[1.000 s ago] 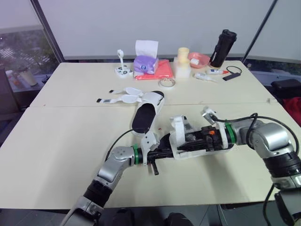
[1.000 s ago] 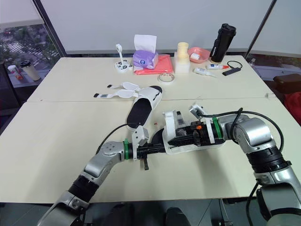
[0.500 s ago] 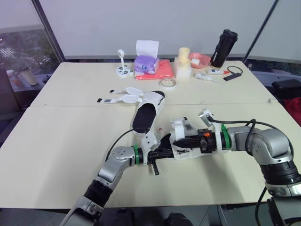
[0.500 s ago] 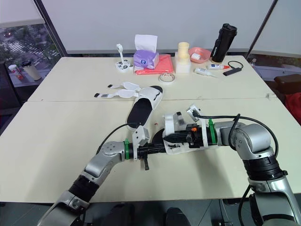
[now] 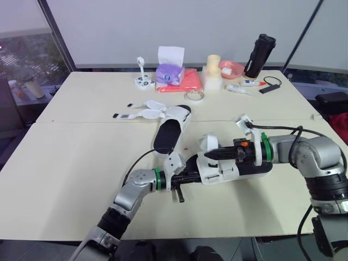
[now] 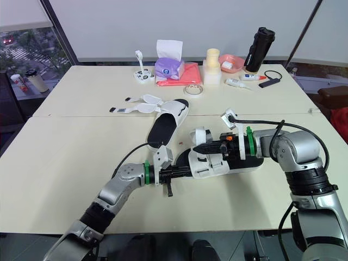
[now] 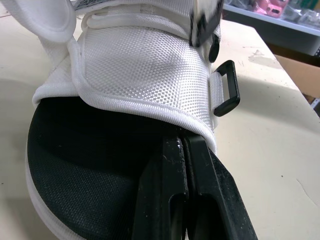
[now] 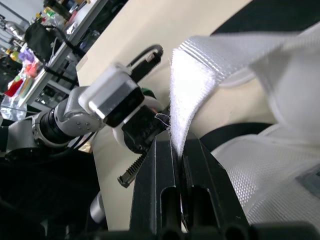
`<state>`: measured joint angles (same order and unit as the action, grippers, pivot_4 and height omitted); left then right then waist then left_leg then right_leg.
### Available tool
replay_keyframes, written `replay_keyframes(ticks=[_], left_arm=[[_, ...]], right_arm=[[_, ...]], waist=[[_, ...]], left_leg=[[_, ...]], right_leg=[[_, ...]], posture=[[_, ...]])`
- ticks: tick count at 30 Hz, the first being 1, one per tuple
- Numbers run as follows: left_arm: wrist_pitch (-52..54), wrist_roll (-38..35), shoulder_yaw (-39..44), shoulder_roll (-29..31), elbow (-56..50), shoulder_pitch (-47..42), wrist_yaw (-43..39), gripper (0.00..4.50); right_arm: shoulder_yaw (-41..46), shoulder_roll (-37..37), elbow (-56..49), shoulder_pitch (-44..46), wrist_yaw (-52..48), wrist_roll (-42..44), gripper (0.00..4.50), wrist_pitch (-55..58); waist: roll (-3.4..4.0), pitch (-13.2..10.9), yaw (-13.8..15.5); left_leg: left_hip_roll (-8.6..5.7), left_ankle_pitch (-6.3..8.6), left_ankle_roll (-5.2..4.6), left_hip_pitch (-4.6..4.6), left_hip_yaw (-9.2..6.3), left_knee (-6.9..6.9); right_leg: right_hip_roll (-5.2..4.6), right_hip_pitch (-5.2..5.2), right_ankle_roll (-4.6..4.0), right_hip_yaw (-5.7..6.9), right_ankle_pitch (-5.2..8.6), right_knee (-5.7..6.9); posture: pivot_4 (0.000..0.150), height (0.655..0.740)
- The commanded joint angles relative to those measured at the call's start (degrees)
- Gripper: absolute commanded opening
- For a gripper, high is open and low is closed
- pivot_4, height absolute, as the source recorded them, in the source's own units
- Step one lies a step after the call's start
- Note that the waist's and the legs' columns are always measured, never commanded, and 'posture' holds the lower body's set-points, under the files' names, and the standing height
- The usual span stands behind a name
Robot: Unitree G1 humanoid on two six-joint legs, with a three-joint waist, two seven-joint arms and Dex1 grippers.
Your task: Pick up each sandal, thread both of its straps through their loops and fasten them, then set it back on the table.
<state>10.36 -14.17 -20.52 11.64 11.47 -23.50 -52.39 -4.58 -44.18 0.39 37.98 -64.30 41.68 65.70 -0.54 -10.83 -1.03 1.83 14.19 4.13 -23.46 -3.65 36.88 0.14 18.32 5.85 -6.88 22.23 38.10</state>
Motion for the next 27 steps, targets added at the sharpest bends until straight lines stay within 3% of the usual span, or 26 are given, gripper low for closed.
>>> replay_keyframes(ticks=[1, 13, 27], left_arm=[[2.3, 3.8, -0.5, 1.3, 4.9, 2.2, 2.4, 0.02], [2.1, 4.3, -0.7, 1.6, 4.7, 2.8, 2.6, 0.02], [1.9, 4.1, -0.6, 1.5, 5.1, 2.6, 2.8, 0.02]], right_arm=[[-0.2, -0.7, -0.4, 0.8, -1.6, -0.1, 0.02, -0.8], [-1.5, -1.8, -2.3, -0.8, -3.2, 0.2, 0.02, 1.9], [-10.9, -3.5, -2.9, -3.6, -5.1, -12.9, 0.02, -14.2]], waist=[[0.0, 0.0, 0.0], [0.0, 0.0, 0.0], [-0.01, 0.0, -0.1]], left_leg=[[0.0, 0.0, 0.0, 0.0, 0.0, 0.0], [0.0, 0.0, 0.0, 0.0, 0.0, -0.03], [0.0, 0.0, 0.0, 0.0, 0.0, -0.03]], right_leg=[[0.0, 0.0, 0.0, 0.0, 0.0, 0.0], [0.0, 0.01, 0.0, 0.0, 0.0, 0.0], [0.0, 0.01, 0.0, 0.0, 0.0, -0.03]], posture=[[0.15, 0.74], [0.15, 0.74], [0.15, 0.74]])
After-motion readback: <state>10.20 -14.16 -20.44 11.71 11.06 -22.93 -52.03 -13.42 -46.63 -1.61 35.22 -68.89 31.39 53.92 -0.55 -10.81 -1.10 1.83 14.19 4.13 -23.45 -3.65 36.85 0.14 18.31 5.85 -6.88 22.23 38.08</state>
